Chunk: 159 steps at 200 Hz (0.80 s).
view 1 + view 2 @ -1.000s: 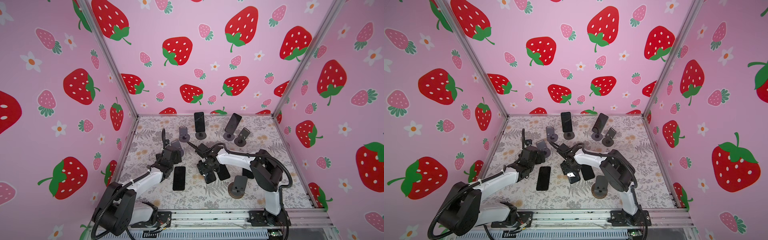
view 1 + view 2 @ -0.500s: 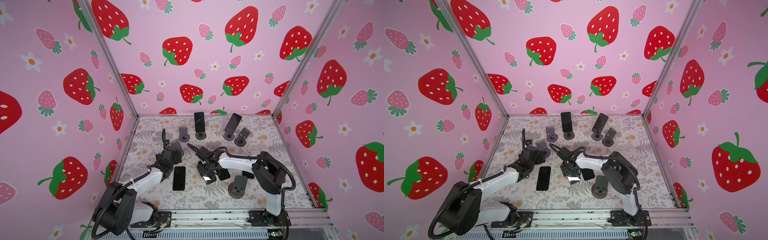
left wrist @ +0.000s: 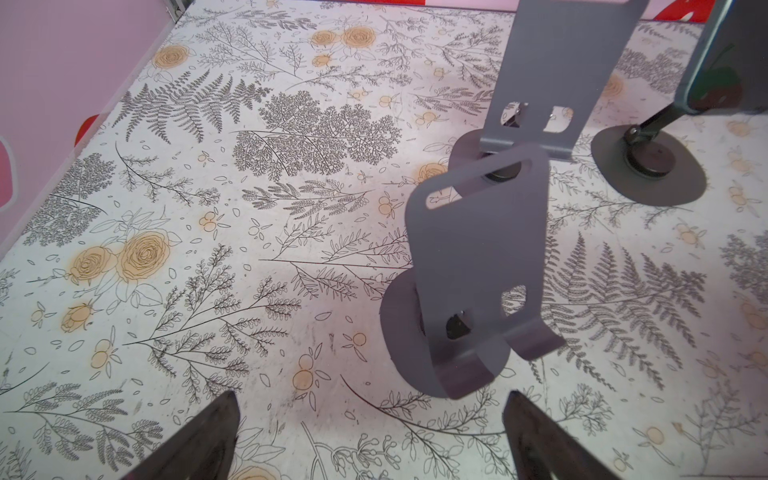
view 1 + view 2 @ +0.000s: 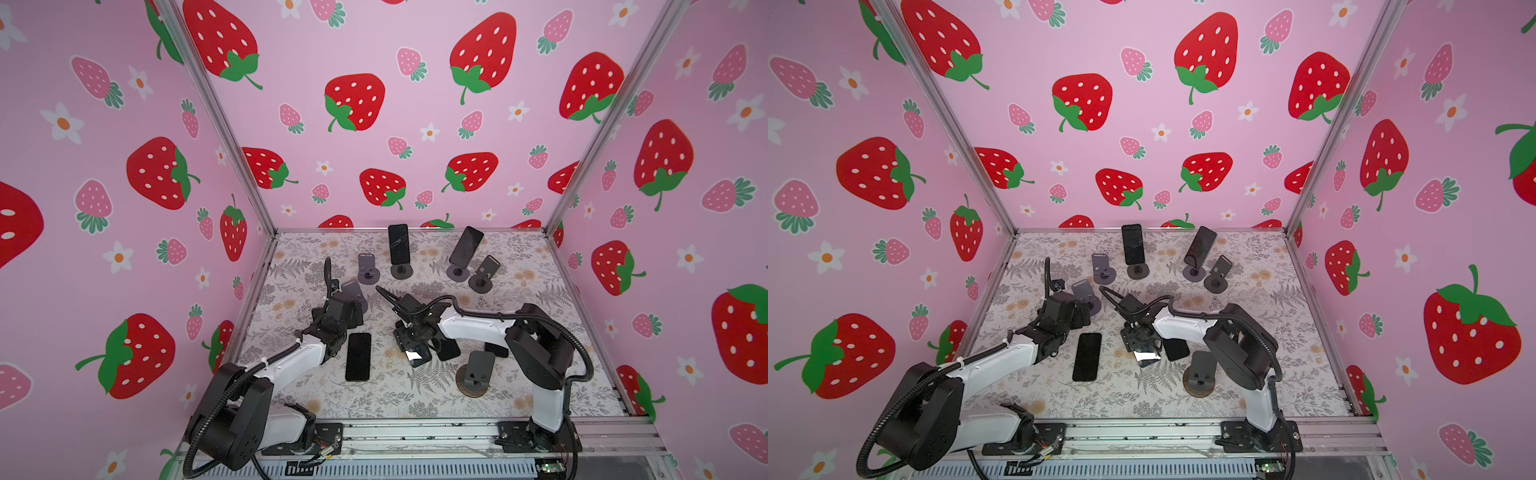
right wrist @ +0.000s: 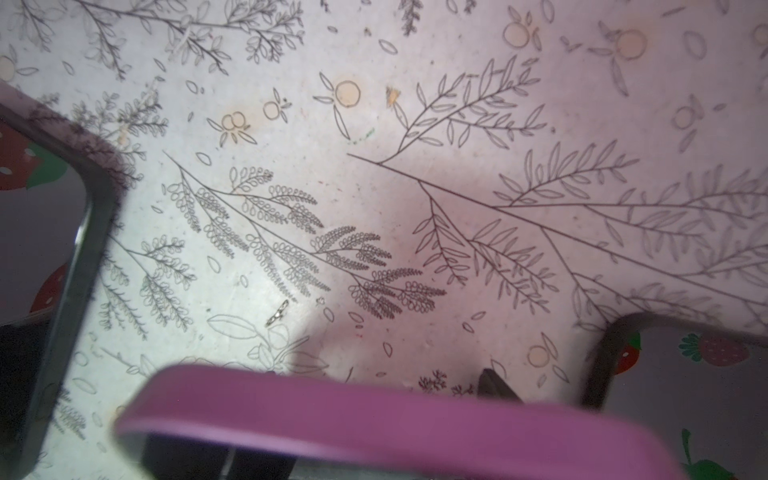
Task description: Remove the phone from the phone stand
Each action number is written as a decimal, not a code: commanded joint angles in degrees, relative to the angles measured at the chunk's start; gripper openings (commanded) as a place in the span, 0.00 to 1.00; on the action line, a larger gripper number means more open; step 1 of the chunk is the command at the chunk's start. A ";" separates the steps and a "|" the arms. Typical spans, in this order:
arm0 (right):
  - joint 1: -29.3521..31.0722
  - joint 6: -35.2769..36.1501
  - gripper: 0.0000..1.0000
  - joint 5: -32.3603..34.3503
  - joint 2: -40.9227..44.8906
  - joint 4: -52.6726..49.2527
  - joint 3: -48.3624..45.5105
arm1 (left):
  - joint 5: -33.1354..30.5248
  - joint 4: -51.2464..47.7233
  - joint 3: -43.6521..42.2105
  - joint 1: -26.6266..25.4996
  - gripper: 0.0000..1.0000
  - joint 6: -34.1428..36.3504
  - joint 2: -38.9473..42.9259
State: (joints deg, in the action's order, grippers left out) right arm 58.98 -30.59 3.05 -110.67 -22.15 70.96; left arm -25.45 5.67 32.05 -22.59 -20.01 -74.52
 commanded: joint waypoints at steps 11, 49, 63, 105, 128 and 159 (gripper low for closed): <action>0.17 -1.49 0.73 -0.94 -4.00 -0.74 -2.63 | -0.57 -0.88 1.45 0.11 1.00 -1.11 -0.45; 0.26 -1.67 0.74 -0.96 -3.82 -0.89 -2.67 | -0.41 -1.06 1.69 0.12 1.00 -1.37 -0.80; 0.26 -1.71 0.74 -0.94 -3.89 -0.94 -2.81 | -0.26 -1.19 1.70 0.14 1.00 -1.46 -0.80; 0.47 -2.14 0.75 -0.57 -4.48 -1.46 -2.50 | -0.08 -1.70 1.95 0.16 1.00 -1.61 -0.89; 0.52 -2.28 0.75 -0.47 -4.82 -1.75 -2.38 | -0.04 -2.28 2.22 0.09 1.00 -1.66 -0.98; 0.76 -2.37 0.76 -0.42 -5.22 -2.02 -2.16 | -0.06 -2.39 2.22 0.09 1.00 -1.72 -0.89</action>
State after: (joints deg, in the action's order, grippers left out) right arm 59.29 -31.68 4.32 -111.13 -20.36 70.87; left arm -24.97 4.69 32.10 -22.59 -20.88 -74.76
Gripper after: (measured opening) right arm 0.763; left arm 0.998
